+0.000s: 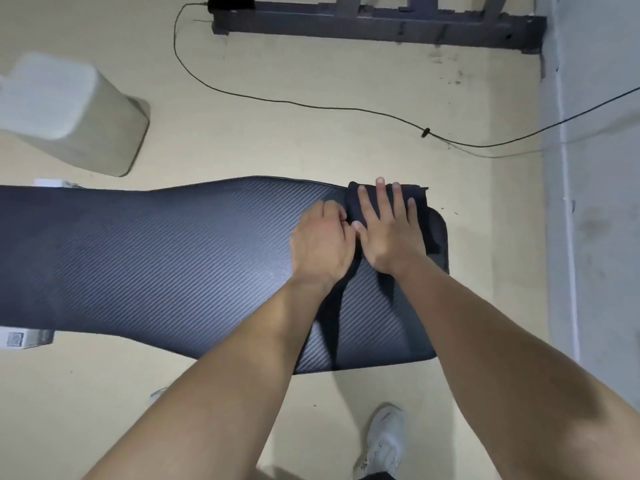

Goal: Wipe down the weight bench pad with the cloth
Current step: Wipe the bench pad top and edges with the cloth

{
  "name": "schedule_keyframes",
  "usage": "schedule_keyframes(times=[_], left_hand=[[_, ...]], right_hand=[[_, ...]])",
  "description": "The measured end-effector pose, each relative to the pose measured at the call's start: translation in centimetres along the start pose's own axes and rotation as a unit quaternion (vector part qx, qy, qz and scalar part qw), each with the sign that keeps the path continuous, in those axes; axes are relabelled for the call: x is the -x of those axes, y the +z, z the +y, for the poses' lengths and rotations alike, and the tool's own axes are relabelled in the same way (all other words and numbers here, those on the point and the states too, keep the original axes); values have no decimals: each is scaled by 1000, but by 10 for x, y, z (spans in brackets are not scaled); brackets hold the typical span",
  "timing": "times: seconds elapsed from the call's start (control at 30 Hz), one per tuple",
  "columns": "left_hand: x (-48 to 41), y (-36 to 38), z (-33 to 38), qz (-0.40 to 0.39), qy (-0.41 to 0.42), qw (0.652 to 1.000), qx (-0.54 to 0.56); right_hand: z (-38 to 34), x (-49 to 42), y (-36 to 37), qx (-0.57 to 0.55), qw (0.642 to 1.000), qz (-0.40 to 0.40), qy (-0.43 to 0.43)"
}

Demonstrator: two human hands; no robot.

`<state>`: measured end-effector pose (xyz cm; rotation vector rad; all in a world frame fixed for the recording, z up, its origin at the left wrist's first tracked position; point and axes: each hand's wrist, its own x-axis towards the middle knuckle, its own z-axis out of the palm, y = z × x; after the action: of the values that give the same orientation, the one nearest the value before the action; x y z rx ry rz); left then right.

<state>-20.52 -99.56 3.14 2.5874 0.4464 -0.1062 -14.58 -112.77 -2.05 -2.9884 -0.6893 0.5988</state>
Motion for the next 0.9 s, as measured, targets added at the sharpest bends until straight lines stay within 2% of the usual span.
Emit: schedule_keyframes(times=[0.3,0.5,0.67,0.8,0.9], left_hand=[[1,-76,-175,27,-73,996,-38],[13,-135,-297,28,-103,994,-37],[21,-192,-403,72,-138,987,-23],[26,-229,-475,95,-143,983,-72],[33,-246,-509,124,-166,975,-82]], right_hand=[[-171,-73,-14,25,996,-23,-77],[-347,-101,-7,19,989,-40,-139],[-468,-120,-3,33,984,-41,-171],[-546,-128,0,51,979,-43,-192],[-597,-114,11,81,963,-45,-252]])
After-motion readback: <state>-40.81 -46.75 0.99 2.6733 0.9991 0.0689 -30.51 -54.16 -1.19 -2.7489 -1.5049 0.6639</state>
